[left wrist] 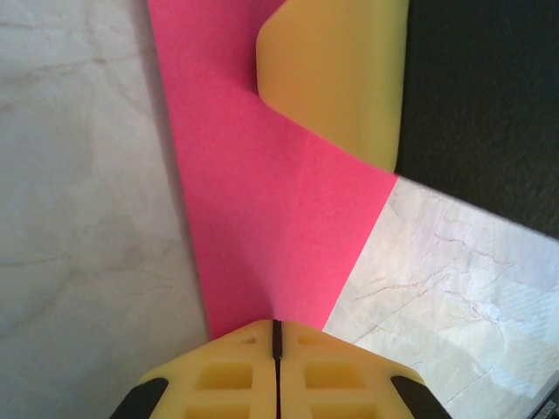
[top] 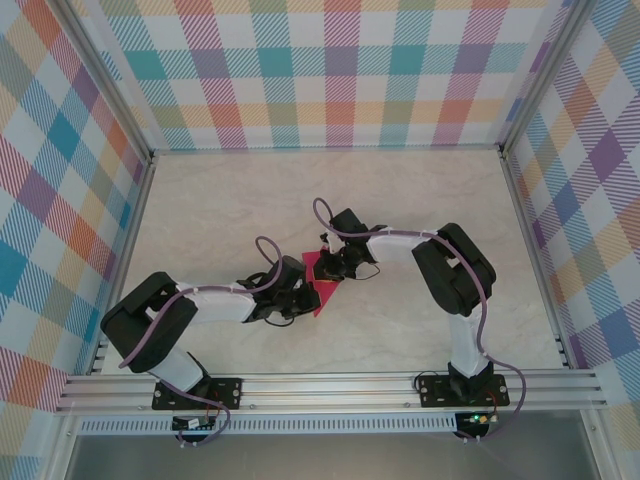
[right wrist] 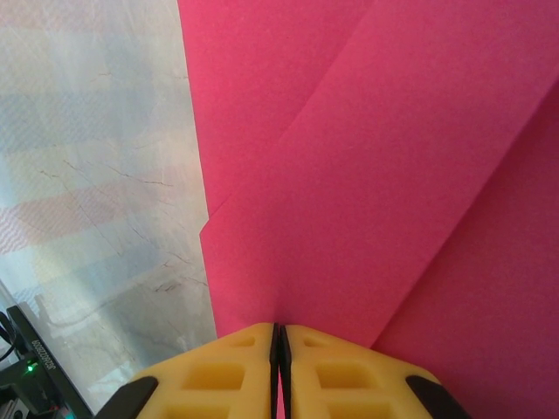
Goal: Fold a paper plane with a square sheet of paper (pick it up from the middle)
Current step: Fourth fold the wing at the center of the table.
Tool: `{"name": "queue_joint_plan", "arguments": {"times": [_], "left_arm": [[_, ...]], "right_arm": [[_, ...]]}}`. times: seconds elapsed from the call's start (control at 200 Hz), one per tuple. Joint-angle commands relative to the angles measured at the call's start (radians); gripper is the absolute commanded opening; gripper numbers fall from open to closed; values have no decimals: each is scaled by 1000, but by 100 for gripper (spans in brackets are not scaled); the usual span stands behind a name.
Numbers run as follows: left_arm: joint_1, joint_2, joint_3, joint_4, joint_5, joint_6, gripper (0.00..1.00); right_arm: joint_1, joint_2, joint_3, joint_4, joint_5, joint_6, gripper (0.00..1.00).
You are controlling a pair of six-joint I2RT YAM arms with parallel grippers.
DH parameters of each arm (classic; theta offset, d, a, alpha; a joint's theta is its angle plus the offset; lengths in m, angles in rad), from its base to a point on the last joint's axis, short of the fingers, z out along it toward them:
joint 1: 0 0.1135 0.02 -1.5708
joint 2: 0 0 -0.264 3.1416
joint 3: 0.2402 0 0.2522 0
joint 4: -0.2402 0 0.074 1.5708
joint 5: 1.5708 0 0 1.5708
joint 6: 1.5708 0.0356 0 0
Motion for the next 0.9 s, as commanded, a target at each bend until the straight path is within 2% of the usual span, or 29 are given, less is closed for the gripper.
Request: {"name": "queue_joint_plan", "arguments": {"times": [0.0,0.3,0.455,0.55,0.675,0.795,0.895], "left_arm": [[-42,-24,-27,-147,32,1,7],[-83,-49,-32,-215,24,12,7],[-83,-100,-7,-330,16,86,7],[-82,-127,5,-341,23,106,7],[-74,-167,25,-356,-31,113,8],[-37,-212,32,-352,-88,99,13],[6,-246,31,-338,-120,86,17]], "right_arm": [[0,40,21,-21,49,11,12],[1,44,23,-32,62,16,12],[1,40,29,-35,60,11,12],[0,38,36,-38,59,10,13],[1,20,54,-41,40,11,14],[1,-49,61,-35,25,10,20],[-1,-110,50,-28,48,23,31]]}}
